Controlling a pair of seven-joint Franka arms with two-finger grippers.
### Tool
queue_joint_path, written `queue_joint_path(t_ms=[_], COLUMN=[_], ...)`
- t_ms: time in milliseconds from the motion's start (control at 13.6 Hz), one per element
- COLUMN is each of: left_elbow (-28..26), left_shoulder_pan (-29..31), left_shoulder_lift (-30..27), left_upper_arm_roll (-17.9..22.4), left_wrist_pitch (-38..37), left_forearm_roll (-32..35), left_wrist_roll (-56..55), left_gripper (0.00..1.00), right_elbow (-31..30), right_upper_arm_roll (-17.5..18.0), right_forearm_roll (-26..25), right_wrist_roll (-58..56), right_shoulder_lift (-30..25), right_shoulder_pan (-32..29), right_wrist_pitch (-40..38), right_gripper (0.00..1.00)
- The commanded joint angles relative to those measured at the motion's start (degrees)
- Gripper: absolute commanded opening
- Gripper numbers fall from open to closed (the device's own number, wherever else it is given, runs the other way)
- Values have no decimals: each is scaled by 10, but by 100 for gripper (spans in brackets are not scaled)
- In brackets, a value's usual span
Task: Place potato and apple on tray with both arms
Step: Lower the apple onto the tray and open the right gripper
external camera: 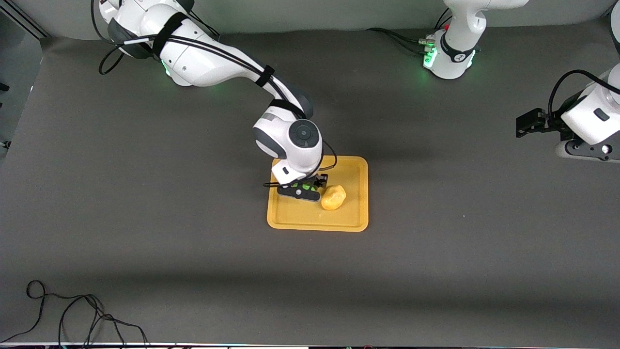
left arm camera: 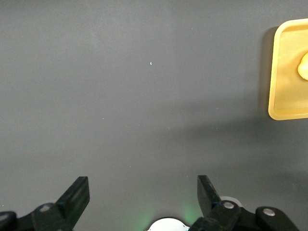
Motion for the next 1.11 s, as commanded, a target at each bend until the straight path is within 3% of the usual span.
queue_joint_path(t_ms=[0, 74, 147, 221, 295, 369, 1032], left_elbow=[2, 2, 2, 2, 2, 2, 1], left_shoulder_pan=[-1, -1, -1, 0, -1, -1, -1], left_shoulder_lift=[-2, -2, -2, -2, -2, -2, -2], left_upper_arm_roll=[-2, -2, -2, -2, -2, -2, -3], left_wrist_pitch=[-9, -9, -9, -9, -9, -9, -9], left_forearm_roll=[8, 7, 7, 7, 7, 8, 8], left_wrist_roll=[4, 4, 4, 4, 4, 4, 3], left_gripper=[100, 100, 100, 100, 100, 100, 100], right_elbow=[-9, -10, -11, -20, -24, -24, -17], right_upper_arm_roll=[2, 2, 2, 2, 2, 2, 3], right_forearm_roll=[-23, -26, -26, -26, -26, -26, -20], right_wrist_roll=[17, 17, 16, 12, 10, 10, -4], right_shoulder_lift=[6, 6, 6, 6, 6, 6, -29], right_shoulder_pan=[3, 2, 2, 0, -2, -2, -25], right_wrist_pitch=[24, 24, 24, 24, 25, 24, -13], right_gripper=[55, 59, 73, 78, 93, 100, 100])
